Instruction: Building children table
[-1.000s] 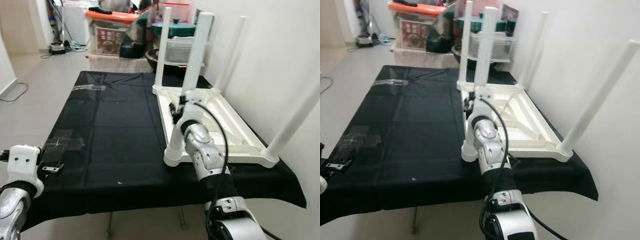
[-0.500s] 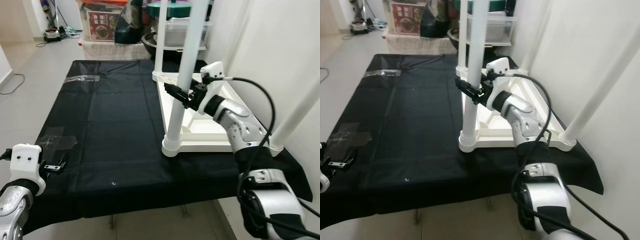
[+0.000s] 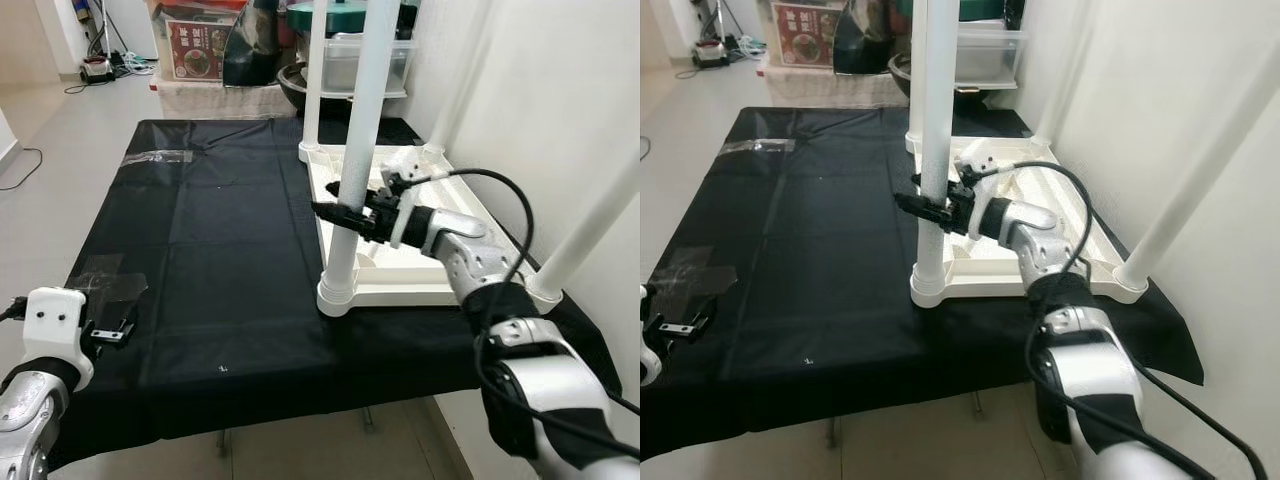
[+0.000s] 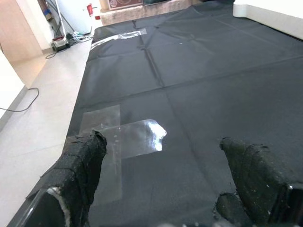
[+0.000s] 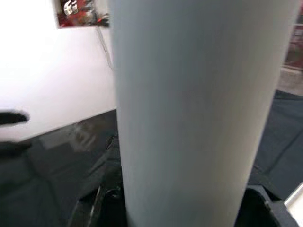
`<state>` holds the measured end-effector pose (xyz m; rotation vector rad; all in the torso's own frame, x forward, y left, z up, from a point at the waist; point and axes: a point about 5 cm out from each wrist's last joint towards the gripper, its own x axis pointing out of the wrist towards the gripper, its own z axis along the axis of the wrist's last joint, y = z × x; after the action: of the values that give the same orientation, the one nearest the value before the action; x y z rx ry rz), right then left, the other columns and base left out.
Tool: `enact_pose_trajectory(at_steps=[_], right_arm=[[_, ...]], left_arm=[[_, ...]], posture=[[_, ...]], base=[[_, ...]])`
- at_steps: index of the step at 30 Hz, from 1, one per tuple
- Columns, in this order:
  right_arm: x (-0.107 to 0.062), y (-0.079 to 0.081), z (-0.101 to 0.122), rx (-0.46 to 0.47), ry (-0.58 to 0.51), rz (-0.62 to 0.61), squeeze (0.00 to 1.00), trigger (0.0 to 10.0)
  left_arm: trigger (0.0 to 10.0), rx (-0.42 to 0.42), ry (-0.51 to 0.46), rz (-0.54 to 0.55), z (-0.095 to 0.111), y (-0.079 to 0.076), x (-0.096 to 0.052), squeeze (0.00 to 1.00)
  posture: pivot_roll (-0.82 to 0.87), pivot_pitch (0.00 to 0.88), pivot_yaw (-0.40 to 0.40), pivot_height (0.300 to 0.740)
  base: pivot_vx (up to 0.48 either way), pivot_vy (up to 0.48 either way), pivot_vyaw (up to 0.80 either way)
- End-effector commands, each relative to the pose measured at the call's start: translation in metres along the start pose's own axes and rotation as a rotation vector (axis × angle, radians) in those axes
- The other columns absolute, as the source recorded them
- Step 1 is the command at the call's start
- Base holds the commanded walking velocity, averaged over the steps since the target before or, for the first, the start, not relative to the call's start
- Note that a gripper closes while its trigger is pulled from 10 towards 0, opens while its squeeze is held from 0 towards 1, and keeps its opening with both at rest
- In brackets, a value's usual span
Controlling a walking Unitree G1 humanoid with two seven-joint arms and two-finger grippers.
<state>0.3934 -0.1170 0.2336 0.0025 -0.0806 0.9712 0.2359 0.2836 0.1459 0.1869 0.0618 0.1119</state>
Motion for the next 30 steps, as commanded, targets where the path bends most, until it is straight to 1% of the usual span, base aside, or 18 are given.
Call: enact_pose_trajectory(at_steps=[1,2,3,4,5,6,9,11,15,16,18,19,21,22,25,26,29,30], right_arm=[[0.003,-0.006,0.004,-0.026,-0.012,-0.132,0.0,0.0],[0.003,-0.006,0.004,-0.026,-0.012,-0.132,0.0,0.0],[0.0,-0.016,-0.002,-0.025,0.024,-0.365,0.0,0.0],[-0.013,-0.028,-0.018,-0.01,0.093,-0.67,0.0,0.0],[-0.026,-0.034,-0.028,-0.008,0.145,-0.878,0.0,0.0],[-0.034,-0.036,-0.035,-0.007,0.178,-0.991,0.0,0.0],[-0.039,-0.023,-0.052,0.008,0.225,-1.024,0.0,0.0],[-0.041,0.01,-0.076,0.04,0.262,-1.05,0.0,0.0],[-0.038,0.024,-0.082,0.062,0.253,-1.069,0.0,0.0],[-0.029,0.026,-0.082,0.092,0.261,-1.037,0.0,10.0],[-0.019,0.026,-0.076,0.077,0.239,-0.999,0.0,10.0],[-0.015,0.023,-0.066,0.082,0.185,-0.997,0.59,10.0],[-0.013,0.02,-0.055,0.089,0.12,-1.01,0.59,10.0],[-0.012,0.014,-0.046,0.09,0.087,-0.975,1.0,10.0],[-0.011,0.008,-0.028,0.045,0.055,-0.901,1.0,10.0],[-0.012,0.001,-0.015,0.041,0.024,-0.846,0.0,10.0],[-0.013,-0.004,-0.004,0.033,-0.004,-0.78,0.0,10.0],[-0.011,-0.004,0.007,0.014,-0.066,-0.595,0.0,10.0]], left_arm=[[10.0,0.018,0.009,-0.012,-0.002,-0.002,-0.002,0.0],[10.0,0.018,0.009,-0.012,-0.002,-0.002,-0.002,0.0],[10.0,0.017,0.009,-0.01,-0.002,-0.002,-0.002,0.0],[10.0,0.018,0.01,-0.009,-0.002,-0.002,-0.003,0.0],[10.0,0.018,0.01,-0.007,-0.003,-0.003,-0.003,0.0],[10.0,0.018,0.01,-0.006,-0.003,-0.003,-0.003,0.0],[10.0,0.017,0.009,-0.005,-0.002,-0.003,-0.004,0.0],[10.0,0.015,0.009,-0.002,-0.002,-0.003,-0.003,0.0],[10.0,0.014,0.01,-0.001,-0.002,-0.003,-0.002,0.0],[10.0,0.014,0.011,-0.002,-0.002,-0.004,-0.001,0.0],[10.0,0.015,0.011,-0.003,-0.002,-0.004,0.0,0.0],[10.0,0.016,0.011,-0.005,-0.002,-0.004,0.001,0.0],[10.0,0.017,0.011,-0.006,-0.002,-0.003,0.002,0.0],[10.0,0.016,0.011,-0.005,-0.002,-0.003,0.002,0.0],[10.0,0.013,0.01,-0.002,-0.002,-0.002,0.002,0.0],[10.0,0.011,0.008,0.0,-0.003,-0.002,0.003,0.0],[10.0,0.008,0.007,0.0,-0.003,-0.002,0.003,0.0],[10.0,0.005,0.006,0.002,-0.003,-0.002,0.003,0.0]], posture=[[0.11,0.0,-0.091,0.74],[0.11,0.0,-0.091,0.74],[0.11,0.0,-0.095,0.74],[0.12,0.0,-0.098,0.74],[0.12,0.0,-0.098,0.74],[0.12,0.0,-0.098,0.74],[0.12,0.0,-0.097,0.74],[0.11,0.0,-0.088,0.74],[0.1,0.0,-0.072,0.74],[0.1,0.0,-0.069,0.74],[0.1,0.0,-0.067,0.74],[0.09,0.0,-0.067,0.74],[0.09,0.0,-0.067,0.74],[0.09,0.0,-0.071,0.74],[0.09,0.0,-0.072,0.74],[0.09,0.0,-0.078,0.74],[0.09,0.0,-0.084,0.74],[0.09,0.0,-0.084,0.74]], base=[[0.0,0.0,0.0],[0.0,0.0,0.0],[0.0,0.0,0.0],[0.0,0.0,0.0],[0.0,0.0,0.0],[0.0,0.0,0.0],[0.0,0.0,0.0],[0.0,0.0,0.0],[0.0,0.0,0.0],[0.0,0.0,0.0],[0.0,0.0,0.0],[0.0,0.0,0.0],[0.0,0.0,0.0],[0.0,0.0,0.0],[0.0,0.0,0.0],[0.0,0.0,0.0],[0.0,0.0,0.0],[0.0,0.0,0.0]])
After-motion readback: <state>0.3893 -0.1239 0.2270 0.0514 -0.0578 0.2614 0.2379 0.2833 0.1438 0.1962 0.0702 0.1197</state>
